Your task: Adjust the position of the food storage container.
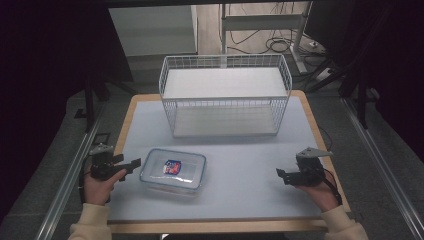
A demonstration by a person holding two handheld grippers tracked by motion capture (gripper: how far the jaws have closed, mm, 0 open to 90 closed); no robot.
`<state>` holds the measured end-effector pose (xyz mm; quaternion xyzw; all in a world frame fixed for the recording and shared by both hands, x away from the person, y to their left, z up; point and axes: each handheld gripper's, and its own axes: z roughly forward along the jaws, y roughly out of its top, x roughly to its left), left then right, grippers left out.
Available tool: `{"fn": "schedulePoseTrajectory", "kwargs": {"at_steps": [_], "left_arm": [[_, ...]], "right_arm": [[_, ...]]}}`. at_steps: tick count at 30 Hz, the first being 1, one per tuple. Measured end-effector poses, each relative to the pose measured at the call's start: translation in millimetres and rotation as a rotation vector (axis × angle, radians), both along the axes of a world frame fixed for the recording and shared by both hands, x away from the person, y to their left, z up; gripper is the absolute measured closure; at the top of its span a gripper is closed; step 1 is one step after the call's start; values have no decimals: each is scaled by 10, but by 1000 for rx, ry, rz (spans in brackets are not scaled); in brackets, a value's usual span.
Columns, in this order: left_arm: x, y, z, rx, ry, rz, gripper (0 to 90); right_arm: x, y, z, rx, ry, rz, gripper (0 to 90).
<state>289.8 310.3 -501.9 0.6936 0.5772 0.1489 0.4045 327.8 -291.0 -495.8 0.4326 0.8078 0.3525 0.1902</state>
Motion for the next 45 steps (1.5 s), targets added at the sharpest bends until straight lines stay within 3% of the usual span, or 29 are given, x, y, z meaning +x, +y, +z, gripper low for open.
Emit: {"fn": "schedulePoseTrajectory", "kwargs": {"at_steps": [10, 14, 21, 26, 29, 36, 37, 45], "left_arm": [[-85, 13, 42, 13, -19, 9, 217], [-108, 28, 68, 19, -22, 19, 293], [-67, 45, 67, 42, 2, 6, 571], [-69, 9, 20, 63, 37, -49, 799], [-99, 19, -25, 62, 56, -71, 865], [-146, 80, -127, 35, 83, -86, 889], [-145, 89, -164, 17, 98, -98, 898], [-126, 4, -228, -4, 109, -163, 897]], "right_arm": [[-5, -63, 74, 5, -4, 14, 143], [-28, -42, 89, 1, 2, 19, 146], [-26, -61, 35, -10, 4, -5, 129], [-20, -119, 28, 9, 4, -23, 129], [-14, -108, 30, 33, 16, -18, 129], [4, -75, 25, 34, 18, -5, 129], [11, -65, 18, 30, 22, -3, 129], [16, -42, 8, 24, 26, 3, 129]]}}
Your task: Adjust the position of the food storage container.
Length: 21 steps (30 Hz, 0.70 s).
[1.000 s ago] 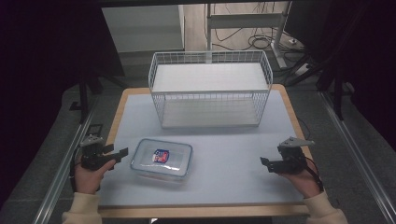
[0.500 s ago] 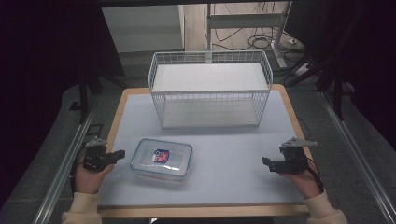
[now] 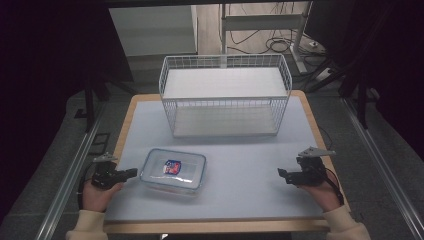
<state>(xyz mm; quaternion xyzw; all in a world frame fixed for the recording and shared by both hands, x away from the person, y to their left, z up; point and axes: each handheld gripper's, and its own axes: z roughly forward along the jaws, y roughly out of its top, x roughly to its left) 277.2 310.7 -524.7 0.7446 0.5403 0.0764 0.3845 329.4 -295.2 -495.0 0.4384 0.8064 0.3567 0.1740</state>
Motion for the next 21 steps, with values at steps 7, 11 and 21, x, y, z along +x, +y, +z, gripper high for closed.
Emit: {"fn": "schedulePoseTrajectory", "kwargs": {"at_steps": [7, 11, 21], "left_arm": [[45, -97, -1, 10, 8, -30, 898], [53, -145, -3, 14, 6, -41, 899], [40, -194, 2, 3, 5, -34, 900]], "right_arm": [[1, -12, -1, 0, 1, -4, 129], [0, -21, 7, 3, -3, -7, 130], [3, -4, 7, -1, -4, -1, 130]]}}
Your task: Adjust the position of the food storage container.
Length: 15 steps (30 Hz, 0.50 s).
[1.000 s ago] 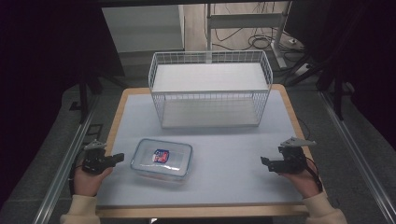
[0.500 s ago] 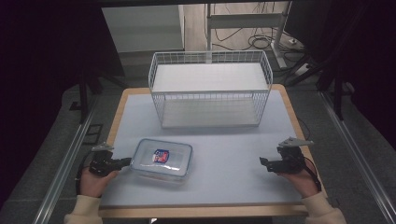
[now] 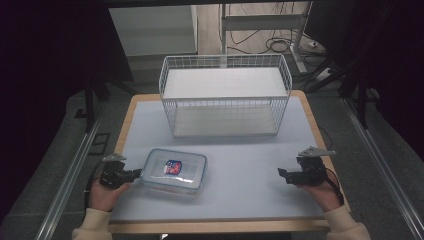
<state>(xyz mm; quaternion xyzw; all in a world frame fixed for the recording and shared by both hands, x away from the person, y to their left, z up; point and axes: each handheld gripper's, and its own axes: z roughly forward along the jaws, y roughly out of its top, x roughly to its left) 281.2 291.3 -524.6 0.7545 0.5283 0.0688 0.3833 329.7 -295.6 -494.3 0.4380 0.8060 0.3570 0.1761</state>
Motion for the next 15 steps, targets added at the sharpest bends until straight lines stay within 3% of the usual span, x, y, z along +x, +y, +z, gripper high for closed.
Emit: {"fn": "schedulePoseTrajectory", "kwargs": {"at_steps": [7, 15], "left_arm": [[-5, -85, 9, -14, 2, -21, 900], [0, -231, 25, 2, -4, -44, 900]], "right_arm": [[-2, 1, 11, 4, -1, 0, 130], [-1, -2, 17, 5, 0, -2, 130]]}}
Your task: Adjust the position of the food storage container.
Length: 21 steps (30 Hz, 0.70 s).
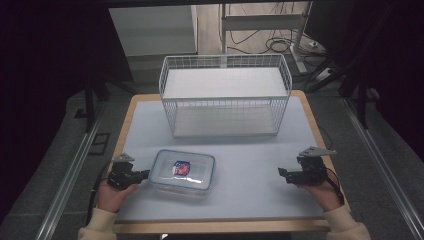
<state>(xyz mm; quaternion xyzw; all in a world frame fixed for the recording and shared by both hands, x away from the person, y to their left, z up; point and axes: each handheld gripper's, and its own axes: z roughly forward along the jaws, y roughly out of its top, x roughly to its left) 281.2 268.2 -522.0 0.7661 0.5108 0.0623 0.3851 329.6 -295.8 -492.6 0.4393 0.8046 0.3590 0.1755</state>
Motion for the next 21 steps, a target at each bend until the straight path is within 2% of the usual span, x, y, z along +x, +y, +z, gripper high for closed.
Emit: {"fn": "schedulePoseTrajectory", "kwargs": {"at_steps": [12, 15, 18, 21], "left_arm": [[17, -292, 37, 21, -12, -33, 900], [26, -366, 37, 4, -6, -45, 900], [33, -418, 42, 13, -9, -57, 900], [40, -543, 50, 16, -12, -71, 900]], "right_arm": [[1, 9, -2, -3, 1, -1, 129], [0, 13, -3, -6, 0, 1, 130], [0, 16, -4, -7, 1, 2, 129], [2, 17, -6, -7, 2, 1, 130]]}}
